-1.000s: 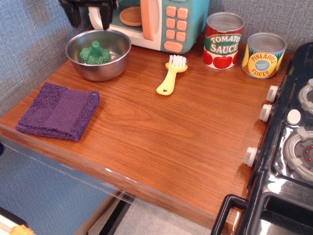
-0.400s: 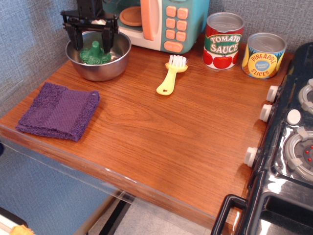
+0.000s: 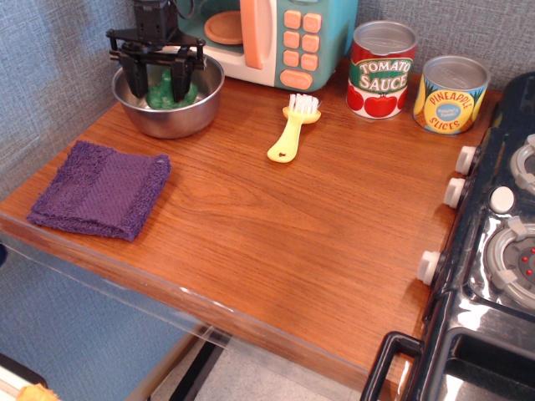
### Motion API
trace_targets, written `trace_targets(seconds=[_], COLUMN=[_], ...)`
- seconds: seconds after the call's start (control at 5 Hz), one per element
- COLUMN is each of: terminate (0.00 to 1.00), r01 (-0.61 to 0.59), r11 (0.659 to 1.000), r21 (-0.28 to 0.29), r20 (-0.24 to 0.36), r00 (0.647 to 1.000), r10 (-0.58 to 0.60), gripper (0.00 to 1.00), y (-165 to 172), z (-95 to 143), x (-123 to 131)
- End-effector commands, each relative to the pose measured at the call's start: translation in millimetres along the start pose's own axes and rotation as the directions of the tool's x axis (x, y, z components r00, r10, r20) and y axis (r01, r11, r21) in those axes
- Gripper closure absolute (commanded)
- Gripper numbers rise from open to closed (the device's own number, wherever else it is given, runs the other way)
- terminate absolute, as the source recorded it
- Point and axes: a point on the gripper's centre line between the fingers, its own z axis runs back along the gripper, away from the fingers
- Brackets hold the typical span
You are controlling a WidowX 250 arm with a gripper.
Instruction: Place the green vegetable to the right of the yellow utensil.
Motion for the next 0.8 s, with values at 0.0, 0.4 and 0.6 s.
trace_targets(seconds=[0.0, 0.4, 0.6], terminate=[0.00, 0.00, 0.00], r01=[0.006, 0.010, 0.086], r11=[1.000, 0.999, 0.994], r21=[0.002, -0.050, -0.064], r20=[0.075, 0.232, 0.305], r00=[0.997, 0.973, 0.950], r10=[-0.006, 0.002, -0.063], gripper=[1.00, 1.00, 1.00], y=[1, -7, -40], z=[29, 85, 120], x=[8, 11, -7])
